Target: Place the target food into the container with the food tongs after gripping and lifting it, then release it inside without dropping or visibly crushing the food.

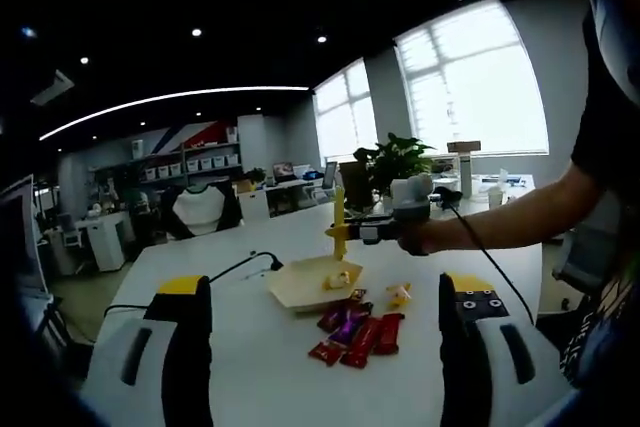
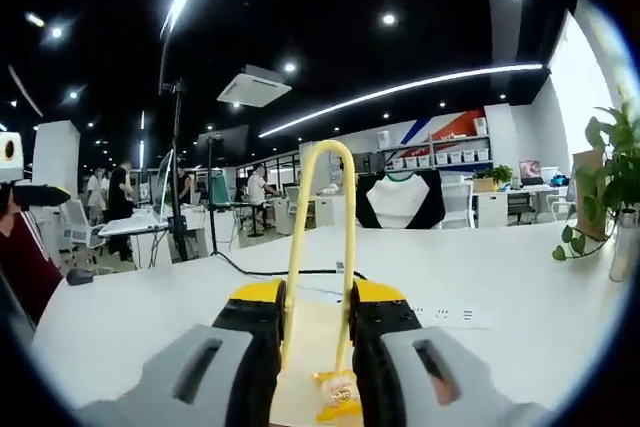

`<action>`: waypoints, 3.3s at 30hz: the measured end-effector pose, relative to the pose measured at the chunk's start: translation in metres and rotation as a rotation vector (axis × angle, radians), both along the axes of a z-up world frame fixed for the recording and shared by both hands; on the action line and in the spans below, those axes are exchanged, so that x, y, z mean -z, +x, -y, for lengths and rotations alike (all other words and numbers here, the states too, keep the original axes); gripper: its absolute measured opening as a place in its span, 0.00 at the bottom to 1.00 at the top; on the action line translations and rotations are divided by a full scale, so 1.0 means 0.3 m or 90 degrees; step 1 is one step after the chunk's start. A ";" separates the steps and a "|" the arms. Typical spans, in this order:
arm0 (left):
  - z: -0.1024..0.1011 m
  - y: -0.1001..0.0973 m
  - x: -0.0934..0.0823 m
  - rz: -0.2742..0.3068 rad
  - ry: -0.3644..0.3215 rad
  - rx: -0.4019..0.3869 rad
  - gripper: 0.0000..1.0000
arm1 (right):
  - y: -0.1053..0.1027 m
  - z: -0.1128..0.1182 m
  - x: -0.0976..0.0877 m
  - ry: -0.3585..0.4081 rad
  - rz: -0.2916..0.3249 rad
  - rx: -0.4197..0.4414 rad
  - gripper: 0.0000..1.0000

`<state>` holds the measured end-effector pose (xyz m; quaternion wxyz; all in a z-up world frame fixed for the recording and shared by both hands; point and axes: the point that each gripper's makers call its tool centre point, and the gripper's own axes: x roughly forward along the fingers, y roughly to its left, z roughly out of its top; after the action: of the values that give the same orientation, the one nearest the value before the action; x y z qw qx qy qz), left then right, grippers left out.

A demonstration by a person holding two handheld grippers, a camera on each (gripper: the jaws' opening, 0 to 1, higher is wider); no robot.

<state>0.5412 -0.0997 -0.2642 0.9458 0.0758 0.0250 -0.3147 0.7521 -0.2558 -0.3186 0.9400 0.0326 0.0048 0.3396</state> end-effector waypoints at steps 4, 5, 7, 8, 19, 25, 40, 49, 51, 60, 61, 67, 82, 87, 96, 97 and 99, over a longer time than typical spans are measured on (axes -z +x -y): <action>0.020 -0.005 0.010 -0.001 0.000 0.010 1.00 | -0.043 0.016 -0.011 -0.009 0.006 -0.006 0.22; 0.022 -0.006 0.010 -0.001 0.000 0.011 1.00 | -0.052 0.023 -0.012 -0.011 0.005 -0.005 0.22; 0.029 -0.011 0.013 -0.001 0.001 0.015 1.00 | -0.078 0.040 -0.015 -0.011 0.008 -0.005 0.22; 0.032 -0.012 0.015 -0.002 0.000 0.016 1.00 | -0.092 0.050 -0.014 -0.010 0.008 -0.004 0.22; 0.045 -0.027 0.019 -0.006 -0.002 0.026 1.00 | -0.188 0.112 0.037 -0.037 0.005 0.007 0.22; 0.041 -0.032 0.022 -0.009 -0.003 0.026 0.99 | -0.226 0.122 0.074 -0.046 -0.002 -0.013 0.22; 0.039 -0.048 0.022 -0.011 -0.002 0.025 0.99 | -0.261 0.151 0.187 -0.073 -0.025 -0.050 0.22; 0.024 -0.052 0.018 -0.009 -0.001 0.016 0.99 | -0.280 0.142 0.227 -0.093 -0.036 -0.052 0.22; 0.022 -0.051 0.018 -0.009 0.000 0.014 0.99 | -0.277 0.163 0.224 -0.099 -0.031 -0.030 0.22; 0.023 -0.051 0.014 -0.008 -0.004 0.015 0.98 | -0.321 0.225 0.234 -0.056 -0.039 0.083 0.22; 0.023 -0.051 0.014 -0.008 -0.004 0.016 0.98 | -0.324 0.228 0.236 -0.062 -0.038 0.093 0.22; 0.027 -0.055 0.024 -0.013 -0.004 0.017 0.97 | -0.339 0.230 0.239 -0.069 -0.024 0.131 0.21; 0.005 -0.062 0.033 -0.021 -0.004 0.003 0.97 | -0.333 0.257 0.191 -0.031 -0.021 0.208 0.24; 0.006 -0.055 0.041 -0.026 -0.004 0.004 0.97 | -0.342 0.278 0.153 0.003 -0.020 0.335 0.24; 0.014 -0.046 0.049 -0.032 -0.010 0.017 0.95 | -0.363 0.237 0.185 -0.018 -0.030 0.470 0.23; 0.014 -0.044 0.049 -0.034 -0.010 0.020 0.95 | -0.364 0.236 0.200 -0.048 -0.034 0.476 0.23; 0.009 -0.042 0.046 -0.035 -0.012 0.022 0.95 | -0.363 0.234 0.209 -0.097 -0.015 0.493 0.24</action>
<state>0.5284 -0.1024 -0.2780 0.9400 0.0590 0.0468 -0.3329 0.6431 -0.3258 -0.3814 0.9981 -0.0341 0.0280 -0.0420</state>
